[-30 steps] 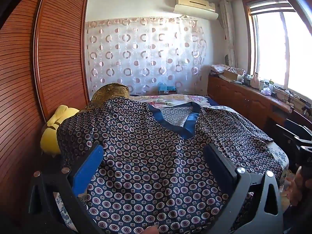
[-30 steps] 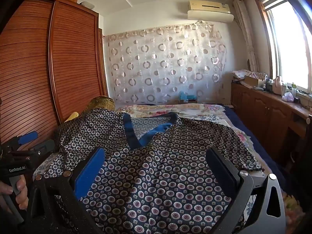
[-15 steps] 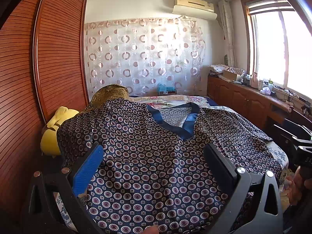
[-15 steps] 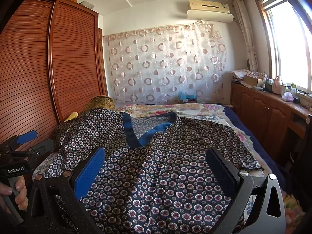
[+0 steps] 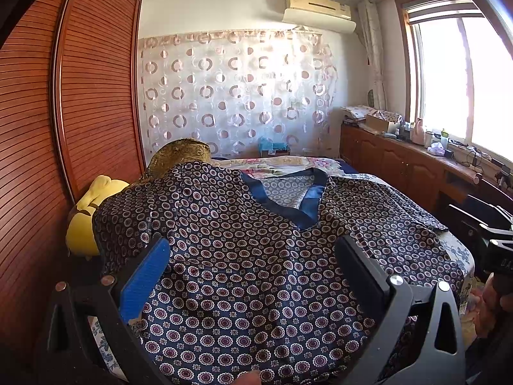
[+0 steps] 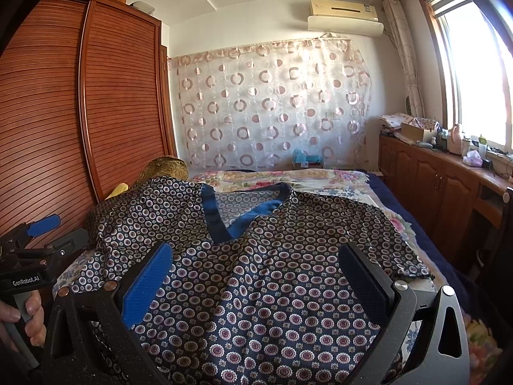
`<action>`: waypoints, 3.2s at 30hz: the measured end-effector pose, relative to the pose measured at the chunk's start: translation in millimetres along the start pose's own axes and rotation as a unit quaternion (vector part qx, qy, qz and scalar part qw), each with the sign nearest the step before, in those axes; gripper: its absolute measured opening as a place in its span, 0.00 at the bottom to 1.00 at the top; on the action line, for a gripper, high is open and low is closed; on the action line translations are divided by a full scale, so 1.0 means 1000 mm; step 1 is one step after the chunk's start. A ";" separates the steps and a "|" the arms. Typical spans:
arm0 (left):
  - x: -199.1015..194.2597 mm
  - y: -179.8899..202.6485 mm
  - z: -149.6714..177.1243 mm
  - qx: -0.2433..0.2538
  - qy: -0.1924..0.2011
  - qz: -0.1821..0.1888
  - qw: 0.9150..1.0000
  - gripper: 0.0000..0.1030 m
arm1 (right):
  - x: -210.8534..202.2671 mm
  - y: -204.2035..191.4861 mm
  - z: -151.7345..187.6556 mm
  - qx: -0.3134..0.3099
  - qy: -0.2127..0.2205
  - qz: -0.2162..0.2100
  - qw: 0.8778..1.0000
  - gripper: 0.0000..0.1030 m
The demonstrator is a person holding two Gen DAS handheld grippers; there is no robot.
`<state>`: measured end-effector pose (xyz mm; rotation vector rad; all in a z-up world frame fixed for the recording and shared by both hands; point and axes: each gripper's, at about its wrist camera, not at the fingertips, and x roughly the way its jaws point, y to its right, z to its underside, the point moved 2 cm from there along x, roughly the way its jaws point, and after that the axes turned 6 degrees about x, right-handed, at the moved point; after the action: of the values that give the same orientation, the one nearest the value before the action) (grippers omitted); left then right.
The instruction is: Fold small clothes
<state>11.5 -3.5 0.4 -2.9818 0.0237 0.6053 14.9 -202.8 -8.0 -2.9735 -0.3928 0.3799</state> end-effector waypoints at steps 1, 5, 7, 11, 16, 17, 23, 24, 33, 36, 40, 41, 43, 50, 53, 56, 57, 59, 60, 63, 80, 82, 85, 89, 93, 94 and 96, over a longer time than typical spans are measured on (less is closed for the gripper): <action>0.001 0.000 0.001 0.000 0.000 0.000 1.000 1.00 | 0.000 0.000 0.000 0.000 0.000 0.001 1.000 1.00; 0.001 0.000 0.001 0.000 0.000 0.000 1.000 1.00 | -0.001 0.000 0.001 0.000 0.000 0.001 1.000 1.00; 0.001 0.001 0.000 0.001 0.000 0.000 1.000 1.00 | -0.001 0.000 0.001 0.000 0.000 0.001 1.000 1.00; 0.001 0.001 0.001 0.001 0.000 0.001 1.000 1.00 | -0.001 0.000 0.001 0.000 0.000 0.001 1.000 1.00; 0.002 0.001 0.001 0.001 0.000 0.001 1.000 1.00 | -0.001 0.000 0.000 0.000 0.001 0.001 1.000 1.00; 0.001 0.001 0.001 0.001 0.001 0.001 1.000 1.00 | -0.001 0.000 0.000 0.000 0.001 0.002 1.000 1.00; 0.000 0.002 0.000 0.003 0.003 0.002 1.000 1.00 | -0.003 0.000 0.000 0.000 0.002 0.002 1.000 1.00; 0.001 0.002 0.000 0.003 0.003 0.002 1.000 1.00 | -0.003 0.000 -0.001 -0.001 0.001 0.002 1.000 1.00; 0.001 0.003 0.000 0.004 0.004 0.003 1.000 1.00 | -0.003 0.000 -0.001 0.000 0.002 0.002 1.000 1.00; 0.001 0.003 0.000 0.005 0.004 0.003 1.000 1.00 | -0.003 0.000 -0.001 -0.001 0.002 0.001 1.000 1.00; 0.001 0.003 0.000 0.005 0.004 0.003 1.000 1.00 | -0.003 0.000 -0.002 0.000 0.002 0.002 1.000 1.00; 0.001 0.003 -0.001 0.005 0.005 0.003 1.000 1.00 | -0.003 0.000 -0.001 -0.001 0.002 0.002 1.000 1.00; 0.001 0.004 0.000 0.005 0.004 0.003 1.000 1.00 | -0.003 0.000 -0.001 -0.001 0.002 0.002 1.000 1.00; 0.001 0.004 -0.001 0.005 0.004 0.002 1.000 1.00 | -0.003 -0.001 -0.002 0.000 0.001 0.001 1.000 1.00; 0.001 0.005 -0.001 0.005 0.003 0.003 1.000 1.00 | -0.003 0.000 -0.001 0.002 0.000 0.001 1.000 1.00; 0.002 0.005 0.000 0.006 0.001 0.004 1.000 1.00 | -0.002 0.000 0.000 0.002 -0.001 0.001 1.000 1.00; 0.002 0.005 0.000 0.005 0.000 0.006 1.000 1.00 | -0.001 0.000 0.000 0.003 -0.002 0.001 1.000 1.00; 0.005 0.004 0.002 0.003 -0.005 0.007 1.000 1.00 | 0.001 0.000 0.002 0.003 -0.006 0.001 1.000 1.00; 0.007 0.003 0.004 0.003 -0.008 0.007 1.000 1.00 | 0.002 0.000 0.003 0.003 -0.008 0.000 1.000 1.00; 0.015 -0.002 0.010 0.004 -0.020 0.006 1.000 1.00 | 0.008 -0.001 0.006 0.003 -0.015 -0.003 1.000 1.00; 0.052 -0.058 0.037 -0.020 -0.074 -0.008 0.997 1.00 | 0.066 -0.028 0.011 -0.038 -0.057 -0.048 0.997 1.00; 0.053 -0.069 0.038 -0.025 -0.076 -0.008 0.997 1.00 | 0.077 -0.031 0.012 -0.038 -0.065 -0.062 0.995 1.00; 0.057 -0.088 0.038 -0.023 -0.084 -0.025 0.996 1.00 | 0.089 -0.038 0.008 -0.043 -0.072 -0.079 0.993 1.00; 0.062 -0.118 0.039 -0.031 -0.093 -0.036 0.995 1.00 | 0.107 -0.045 0.006 -0.044 -0.093 -0.105 0.989 1.00; 0.067 -0.144 0.039 -0.035 -0.100 -0.049 0.993 1.00 | 0.129 -0.050 0.006 -0.041 -0.120 -0.124 0.984 1.00; 0.069 -0.151 0.038 -0.034 -0.102 -0.053 0.993 1.00 | 0.133 -0.053 0.006 -0.043 -0.125 -0.125 0.983 1.00; 0.073 -0.162 0.037 -0.030 -0.105 -0.052 0.993 1.00 | 0.141 -0.058 0.004 -0.052 -0.133 -0.127 0.982 1.00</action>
<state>70.2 161.8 -46.6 -2.9365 -0.1676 0.9164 131.7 -109.0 -36.1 -2.9223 -0.8346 0.7486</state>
